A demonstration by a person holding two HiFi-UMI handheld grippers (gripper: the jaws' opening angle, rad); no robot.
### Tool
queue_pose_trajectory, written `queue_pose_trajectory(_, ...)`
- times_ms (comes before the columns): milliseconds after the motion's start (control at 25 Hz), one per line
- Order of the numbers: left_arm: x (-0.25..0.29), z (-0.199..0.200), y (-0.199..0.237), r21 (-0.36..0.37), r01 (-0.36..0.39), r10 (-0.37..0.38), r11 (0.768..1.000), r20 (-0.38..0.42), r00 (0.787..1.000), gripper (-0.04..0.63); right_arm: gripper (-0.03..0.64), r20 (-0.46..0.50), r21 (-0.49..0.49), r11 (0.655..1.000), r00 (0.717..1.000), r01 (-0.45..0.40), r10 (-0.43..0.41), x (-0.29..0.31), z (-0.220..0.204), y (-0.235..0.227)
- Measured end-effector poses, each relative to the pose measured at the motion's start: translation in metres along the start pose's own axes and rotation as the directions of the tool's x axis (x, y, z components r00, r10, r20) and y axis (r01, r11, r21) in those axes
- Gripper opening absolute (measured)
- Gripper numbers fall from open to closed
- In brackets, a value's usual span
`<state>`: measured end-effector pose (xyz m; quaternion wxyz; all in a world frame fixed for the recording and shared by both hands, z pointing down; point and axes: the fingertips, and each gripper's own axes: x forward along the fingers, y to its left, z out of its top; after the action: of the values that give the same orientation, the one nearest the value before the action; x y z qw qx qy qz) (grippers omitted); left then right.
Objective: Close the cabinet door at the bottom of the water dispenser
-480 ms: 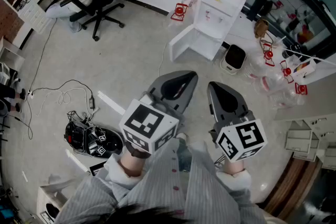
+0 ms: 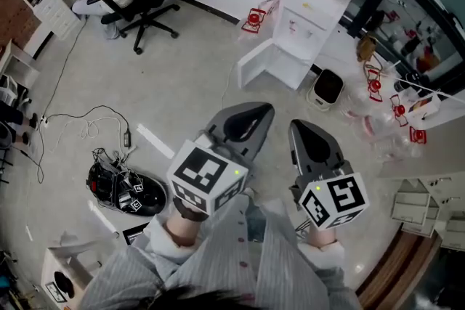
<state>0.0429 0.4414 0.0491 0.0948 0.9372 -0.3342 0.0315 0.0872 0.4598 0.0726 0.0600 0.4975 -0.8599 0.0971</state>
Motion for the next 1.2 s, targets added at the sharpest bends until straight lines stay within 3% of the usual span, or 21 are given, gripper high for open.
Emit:
queue_pose_trajectory(520,0.011,-0.001,0.039,0.007,-0.048,0.048,0.999,0.001,0.999,0.011,0.014,-0.002,0.025,1.000,1.000,-0.015,0.015,0.027,-0.005,-0.017)
queue_pose_trajectory(1200,0.099,0.041,0.211,0.020,0.025,-0.025,0.999,-0.012,1.000,0.011,0.014,-0.011,0.036,0.997,0.998,0.063,-0.063,0.202,0.038,-0.072)
